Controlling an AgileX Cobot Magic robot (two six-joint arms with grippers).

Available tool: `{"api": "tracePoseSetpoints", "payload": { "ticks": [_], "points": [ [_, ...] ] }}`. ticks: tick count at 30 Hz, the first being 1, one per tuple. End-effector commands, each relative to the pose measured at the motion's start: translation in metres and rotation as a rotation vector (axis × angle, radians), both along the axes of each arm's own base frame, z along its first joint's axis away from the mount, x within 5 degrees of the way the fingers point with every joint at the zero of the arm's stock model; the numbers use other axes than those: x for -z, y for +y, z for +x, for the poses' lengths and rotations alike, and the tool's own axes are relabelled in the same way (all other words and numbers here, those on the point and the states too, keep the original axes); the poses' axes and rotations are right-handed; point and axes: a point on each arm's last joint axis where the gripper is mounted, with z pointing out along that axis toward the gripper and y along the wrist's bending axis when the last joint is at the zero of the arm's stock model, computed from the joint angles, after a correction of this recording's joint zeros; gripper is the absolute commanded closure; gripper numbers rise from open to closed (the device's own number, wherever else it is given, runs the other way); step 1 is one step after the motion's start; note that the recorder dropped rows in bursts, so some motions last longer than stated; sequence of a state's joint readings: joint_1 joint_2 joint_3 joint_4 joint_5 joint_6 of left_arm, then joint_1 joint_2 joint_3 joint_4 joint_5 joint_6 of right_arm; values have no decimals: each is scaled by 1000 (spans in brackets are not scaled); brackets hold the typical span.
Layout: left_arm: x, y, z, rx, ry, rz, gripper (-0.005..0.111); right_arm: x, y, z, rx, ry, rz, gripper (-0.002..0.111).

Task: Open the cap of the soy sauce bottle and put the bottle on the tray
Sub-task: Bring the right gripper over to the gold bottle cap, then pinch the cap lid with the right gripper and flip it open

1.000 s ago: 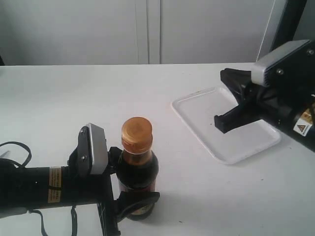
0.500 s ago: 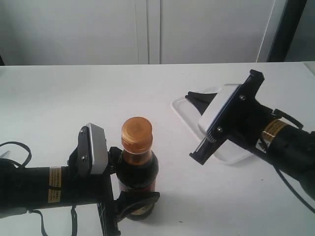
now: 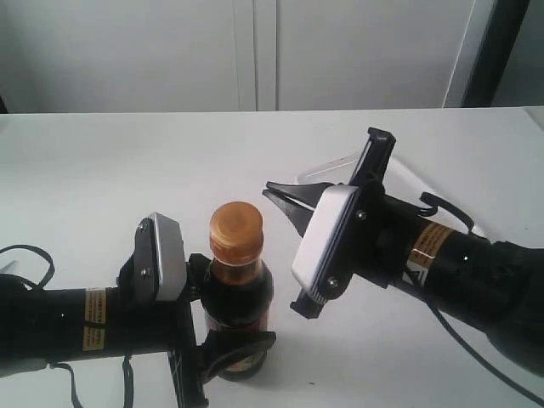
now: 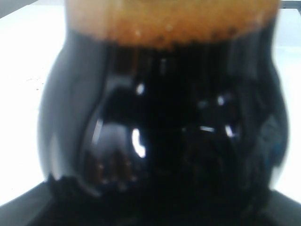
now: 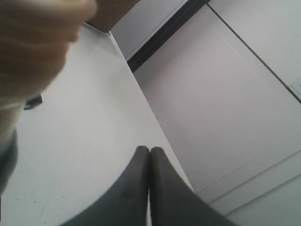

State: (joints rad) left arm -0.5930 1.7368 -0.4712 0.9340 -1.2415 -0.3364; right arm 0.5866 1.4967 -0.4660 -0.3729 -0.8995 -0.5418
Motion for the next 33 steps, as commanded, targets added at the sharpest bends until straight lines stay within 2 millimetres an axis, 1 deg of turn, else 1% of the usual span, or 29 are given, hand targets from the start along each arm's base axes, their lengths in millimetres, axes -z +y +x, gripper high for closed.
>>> {"api": "tracePoseSetpoints", "payload": {
  "ticks": [1,5,8,18,28,33],
  "points": [
    [2,1,-2,2,27,19,107,-2,4,-2,-24,-34,2,108],
    [2,1,-2,2,27,19,107,-8,7,-6,-84,-75,46,108],
    [2,1,-2,-2,28,18,107,-6,6,-6,-78,-61,24,108],
    [2,1,-2,-2,28,18,107,-7,7,-7,-90,-70,33,108],
    [2,1,-1,-4,28,17,107,-9,11,-12,-160,-101,41,108],
    [2,1,-1,-4,28,17,107,-16,12,-15,-193,-124,118,108]
  ]
}}
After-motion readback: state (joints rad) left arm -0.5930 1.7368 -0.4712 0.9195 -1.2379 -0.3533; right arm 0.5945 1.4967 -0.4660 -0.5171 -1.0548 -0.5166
